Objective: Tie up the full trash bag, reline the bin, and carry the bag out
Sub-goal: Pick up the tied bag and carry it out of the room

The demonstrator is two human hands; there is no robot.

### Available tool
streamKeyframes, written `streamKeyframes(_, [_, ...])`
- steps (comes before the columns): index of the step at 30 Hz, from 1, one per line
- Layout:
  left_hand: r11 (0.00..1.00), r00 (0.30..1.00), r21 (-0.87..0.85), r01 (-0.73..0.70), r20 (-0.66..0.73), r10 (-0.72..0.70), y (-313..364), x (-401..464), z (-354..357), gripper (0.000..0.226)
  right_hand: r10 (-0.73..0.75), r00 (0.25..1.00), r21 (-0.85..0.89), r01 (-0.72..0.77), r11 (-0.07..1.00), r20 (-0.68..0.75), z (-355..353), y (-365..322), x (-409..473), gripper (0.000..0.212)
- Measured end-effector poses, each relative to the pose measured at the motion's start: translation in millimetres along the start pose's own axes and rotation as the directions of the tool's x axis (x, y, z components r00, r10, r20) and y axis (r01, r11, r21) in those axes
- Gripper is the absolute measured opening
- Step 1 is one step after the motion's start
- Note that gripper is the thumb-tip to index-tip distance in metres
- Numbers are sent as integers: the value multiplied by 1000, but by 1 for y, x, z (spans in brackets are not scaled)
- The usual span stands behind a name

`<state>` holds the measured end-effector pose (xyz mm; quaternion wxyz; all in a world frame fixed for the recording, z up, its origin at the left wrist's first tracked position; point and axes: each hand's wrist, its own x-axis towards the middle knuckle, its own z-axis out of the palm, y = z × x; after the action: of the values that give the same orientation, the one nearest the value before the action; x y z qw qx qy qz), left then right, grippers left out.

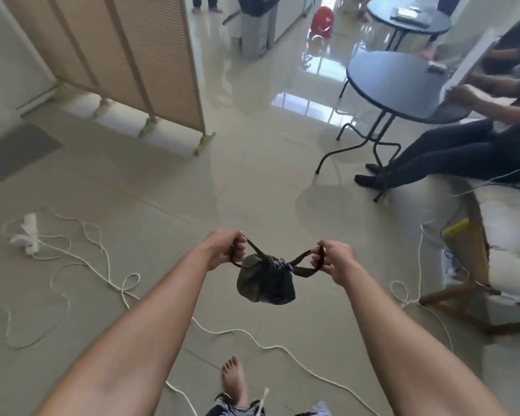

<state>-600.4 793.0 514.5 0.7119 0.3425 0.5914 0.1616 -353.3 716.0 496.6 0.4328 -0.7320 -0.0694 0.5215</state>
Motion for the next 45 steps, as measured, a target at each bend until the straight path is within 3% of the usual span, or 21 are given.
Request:
streamKeyframes(6, [993,993,-115,-21,-117,7,35,35,-109,4,13,972,-137,20,990,236,144,-39,39,15])
streamKeyframes(11, [966,977,-257,-35,-212,-21,69,69,-193,7,72,915,-229,23,973,396,269,-69,71,18])
streamKeyframes(14, [953,959,-297,-59,-283,-29,95,94,-243,15,111,859,-289,44,956,500,346,-90,95,15])
streamKeyframes(19, [936,921,-345,-74,-383,-68,148,140,-325,21,190,746,-407,118,906,638,471,-137,131,34])
streamKeyframes(23, [912,887,-399,-97,-449,-102,191,172,-381,18,235,718,-462,134,877,655,555,-172,155,37])
streamKeyframes(27, [891,859,-432,-142,-501,-106,236,208,-435,12,339,667,-524,91,847,663,636,-207,179,23])
streamKeyframes(31, [853,846,-495,-169,-516,-132,280,251,-495,12,373,628,-542,92,835,683,721,-237,207,22])
streamKeyframes(37, [833,843,-524,-178,-518,-145,338,329,-601,15,371,645,-595,163,787,668,863,-280,253,17])
streamKeyframes(43, [816,844,-571,-88,-477,-244,401,404,-718,8,369,676,-648,212,732,638,1011,-336,291,10])
streamKeyframes(45, [833,840,-548,-76,-486,-242,431,426,-755,9,329,708,-629,207,749,625,1055,-359,304,20])
